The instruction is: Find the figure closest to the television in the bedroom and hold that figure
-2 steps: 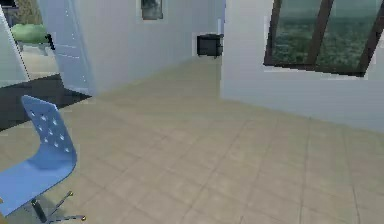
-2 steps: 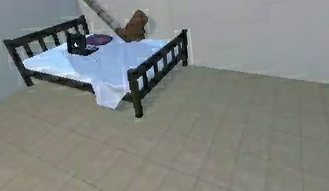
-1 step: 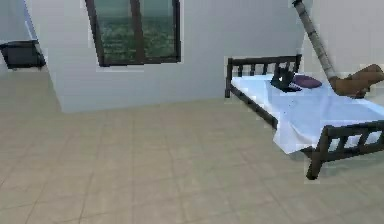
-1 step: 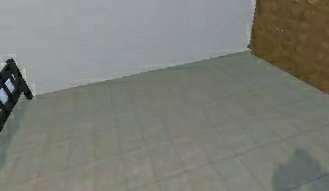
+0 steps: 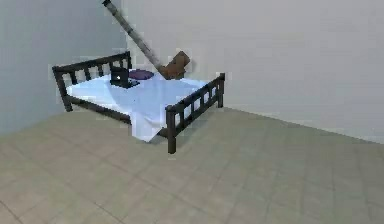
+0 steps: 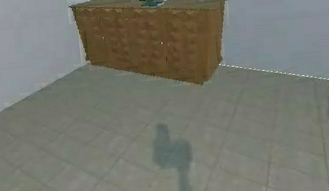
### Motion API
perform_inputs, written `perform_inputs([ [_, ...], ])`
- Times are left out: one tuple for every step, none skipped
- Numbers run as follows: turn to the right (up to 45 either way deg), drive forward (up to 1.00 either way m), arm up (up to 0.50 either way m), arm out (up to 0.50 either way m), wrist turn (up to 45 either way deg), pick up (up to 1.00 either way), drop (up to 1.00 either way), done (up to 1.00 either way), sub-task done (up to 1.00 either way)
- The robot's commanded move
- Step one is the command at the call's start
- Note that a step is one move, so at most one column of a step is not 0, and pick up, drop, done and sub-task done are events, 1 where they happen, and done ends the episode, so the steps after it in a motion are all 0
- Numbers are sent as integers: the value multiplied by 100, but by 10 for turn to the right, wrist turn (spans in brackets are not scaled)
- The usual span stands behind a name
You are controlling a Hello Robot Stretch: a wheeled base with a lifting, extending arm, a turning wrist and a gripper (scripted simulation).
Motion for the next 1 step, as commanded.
perform_inputs([
  [450, 0, 0, 0, 0, 0, 0, 0, 0],
])
